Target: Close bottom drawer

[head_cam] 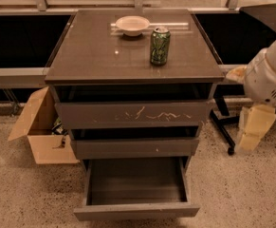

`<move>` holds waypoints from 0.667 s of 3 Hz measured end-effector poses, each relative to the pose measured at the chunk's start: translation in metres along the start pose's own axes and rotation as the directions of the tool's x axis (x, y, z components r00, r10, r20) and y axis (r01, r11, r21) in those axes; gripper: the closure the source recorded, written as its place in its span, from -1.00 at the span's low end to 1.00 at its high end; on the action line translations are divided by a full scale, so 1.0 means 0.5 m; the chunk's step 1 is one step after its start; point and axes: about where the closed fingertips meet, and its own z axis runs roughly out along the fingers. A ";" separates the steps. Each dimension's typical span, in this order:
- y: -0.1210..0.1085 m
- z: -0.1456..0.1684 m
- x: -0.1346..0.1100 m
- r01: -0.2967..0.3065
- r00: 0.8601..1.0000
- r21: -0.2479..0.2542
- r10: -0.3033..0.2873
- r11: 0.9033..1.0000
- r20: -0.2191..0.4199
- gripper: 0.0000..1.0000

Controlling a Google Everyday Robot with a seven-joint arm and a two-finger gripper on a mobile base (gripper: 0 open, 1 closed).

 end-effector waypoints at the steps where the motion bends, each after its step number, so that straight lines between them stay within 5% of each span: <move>1: 0.029 0.146 0.016 0.090 0.991 -0.110 -0.078 0.990 0.109 -1.00; 2: 0.032 0.155 0.016 0.097 0.990 -0.116 -0.083 0.989 0.116 -1.00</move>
Offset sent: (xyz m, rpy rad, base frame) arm 0.0007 0.0067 -0.0608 0.0828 0.0603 0.0942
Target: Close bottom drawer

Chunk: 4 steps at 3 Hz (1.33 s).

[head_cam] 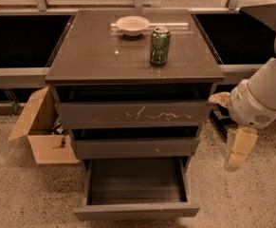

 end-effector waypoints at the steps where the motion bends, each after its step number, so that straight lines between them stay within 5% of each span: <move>1: 0.014 0.087 0.009 0.066 0.996 -0.064 -0.062 0.996 0.064 -1.00; 2: 0.051 0.262 0.008 0.182 0.972 -0.179 -0.149 0.967 0.184 -1.00; 4: 0.121 0.525 0.019 0.223 0.953 -0.330 -0.133 0.917 0.274 -1.00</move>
Offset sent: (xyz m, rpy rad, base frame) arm -0.0186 0.0577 -0.1952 0.2493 0.1861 0.3712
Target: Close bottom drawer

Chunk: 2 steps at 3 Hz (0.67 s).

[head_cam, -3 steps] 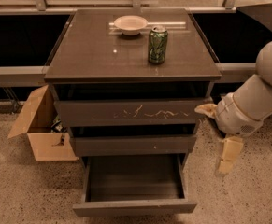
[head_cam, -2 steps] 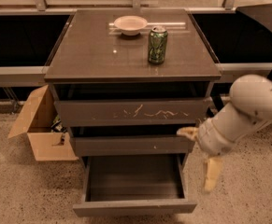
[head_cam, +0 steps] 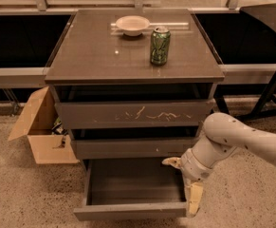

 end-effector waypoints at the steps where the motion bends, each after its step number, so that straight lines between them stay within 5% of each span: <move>1: 0.000 0.001 0.000 0.000 1.000 -0.001 0.000 1.000 0.001 -1.00; 2: 0.005 0.022 0.000 0.025 1.000 -0.027 -0.024 0.999 0.017 -1.00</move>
Offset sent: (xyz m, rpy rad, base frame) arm -0.0092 0.0086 -0.0153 0.0408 0.0228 0.0662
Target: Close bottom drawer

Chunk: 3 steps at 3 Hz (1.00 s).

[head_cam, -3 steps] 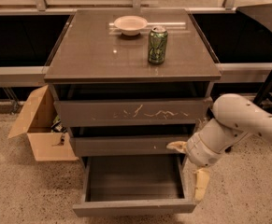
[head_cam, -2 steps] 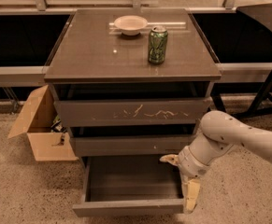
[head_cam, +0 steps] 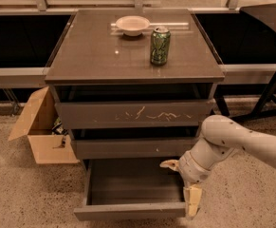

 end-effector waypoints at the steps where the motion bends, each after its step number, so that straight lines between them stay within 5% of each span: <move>1: -0.011 0.091 0.034 0.033 0.999 -0.058 -0.031 0.998 0.038 -1.00; 3: -0.013 0.322 0.140 0.023 0.997 -0.185 -0.008 0.983 0.083 -1.00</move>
Offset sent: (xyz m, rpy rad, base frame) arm -0.0316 0.0341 -0.2075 0.0696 0.2095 0.1374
